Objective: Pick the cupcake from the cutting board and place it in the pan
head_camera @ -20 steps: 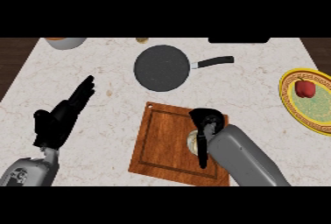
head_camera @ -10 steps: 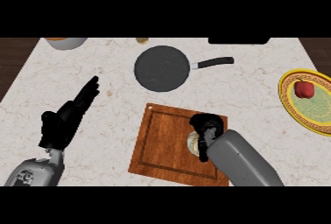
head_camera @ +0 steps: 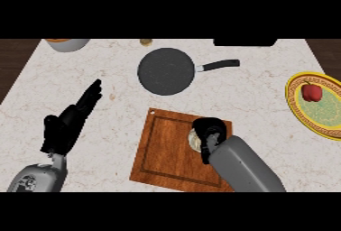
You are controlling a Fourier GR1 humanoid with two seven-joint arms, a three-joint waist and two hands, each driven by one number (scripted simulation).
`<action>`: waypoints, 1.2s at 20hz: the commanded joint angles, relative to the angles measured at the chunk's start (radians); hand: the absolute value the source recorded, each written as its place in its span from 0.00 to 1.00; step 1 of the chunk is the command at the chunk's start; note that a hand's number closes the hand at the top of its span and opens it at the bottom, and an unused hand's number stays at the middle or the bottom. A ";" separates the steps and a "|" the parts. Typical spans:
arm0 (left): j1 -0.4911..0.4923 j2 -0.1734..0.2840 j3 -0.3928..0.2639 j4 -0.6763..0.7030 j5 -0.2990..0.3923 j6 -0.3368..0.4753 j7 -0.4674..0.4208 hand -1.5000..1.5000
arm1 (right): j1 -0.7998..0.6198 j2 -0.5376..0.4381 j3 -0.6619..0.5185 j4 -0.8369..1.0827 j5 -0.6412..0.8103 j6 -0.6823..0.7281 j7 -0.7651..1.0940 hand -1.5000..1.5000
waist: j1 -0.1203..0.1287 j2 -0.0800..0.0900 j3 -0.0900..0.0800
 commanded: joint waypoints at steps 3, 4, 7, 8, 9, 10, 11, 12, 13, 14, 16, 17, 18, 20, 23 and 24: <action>0.034 -0.016 0.026 -0.041 -0.021 -0.027 0.010 0.50 | 0.017 0.015 -0.024 -0.024 0.091 -0.023 -0.057 1.00 | 0.005 0.013 0.008; -0.056 -0.055 -0.006 0.020 -0.049 0.011 0.035 0.50 | -0.040 0.028 -0.056 -0.078 0.056 0.021 0.001 1.00 | 0.000 0.013 0.008; -0.009 -0.031 0.012 0.004 -0.034 -0.012 0.003 0.50 | 0.034 0.074 0.079 -0.236 0.077 -0.125 0.052 1.00 | -0.001 0.009 0.008; 0.024 -0.014 0.005 -0.044 -0.015 -0.037 0.031 0.50 | -0.004 0.075 0.126 -0.253 0.083 -0.164 0.040 1.00 | 0.015 0.007 0.009; 0.008 -0.025 0.014 -0.014 0.002 -0.038 0.022 0.50 | -0.048 0.075 0.146 -0.244 0.121 -0.258 -0.012 1.00 | 0.026 0.011 0.009; 0.001 -0.021 0.008 -0.027 0.007 -0.050 0.023 0.50 | -0.041 0.076 0.231 -0.280 0.133 -0.344 -0.012 1.00 | 0.048 0.008 0.010; -0.027 -0.014 0.015 0.001 -0.003 -0.049 0.021 0.50 | -0.072 0.076 0.257 -0.322 0.151 -0.391 -0.034 1.00 | 0.042 0.009 0.010; -0.024 -0.026 0.002 -0.012 -0.006 -0.046 0.018 0.50 | -0.113 0.076 0.278 -0.338 0.169 -0.454 -0.032 1.00 | 0.067 0.008 0.010; -0.014 -0.023 -0.003 -0.021 -0.009 -0.048 0.018 0.50 | -0.139 0.076 0.314 -0.388 0.184 -0.482 0.006 1.00 | 0.063 0.001 0.009; -0.013 -0.025 0.008 -0.008 0.009 -0.056 0.014 0.50 | -0.164 0.076 0.343 -0.379 0.224 -0.551 0.014 1.00 | 0.068 0.006 0.008; -0.046 -0.032 0.023 0.012 -0.006 -0.027 0.030 0.50 | -0.186 0.077 0.415 -0.443 0.318 -0.632 0.057 1.00 | 0.034 0.003 0.008; -0.033 -0.023 0.014 0.015 -0.003 -0.050 0.016 0.50 | -0.227 0.077 0.415 -0.440 0.329 -0.685 0.084 1.00 | 0.044 0.006 0.008; -0.055 -0.008 0.034 0.028 -0.001 -0.051 0.022 0.50 | -0.240 0.077 0.460 -0.447 0.345 -0.740 0.119 1.00 | 0.048 0.008 0.008; -0.037 -0.011 0.027 -0.001 0.006 -0.061 0.032 0.50 | -0.254 0.077 0.510 -0.436 0.346 -0.834 0.177 1.00 | 0.044 0.010 0.008; -0.040 -0.016 0.010 -0.033 -0.012 -0.057 0.050 0.50 | -0.352 0.077 0.525 -0.368 0.311 -0.933 0.274 1.00 | 0.053 0.012 0.007; -0.022 -0.026 0.009 0.012 -0.023 -0.055 0.000 0.50 | -0.355 0.077 0.540 -0.347 0.335 -0.973 0.296 1.00 | 0.045 0.013 0.007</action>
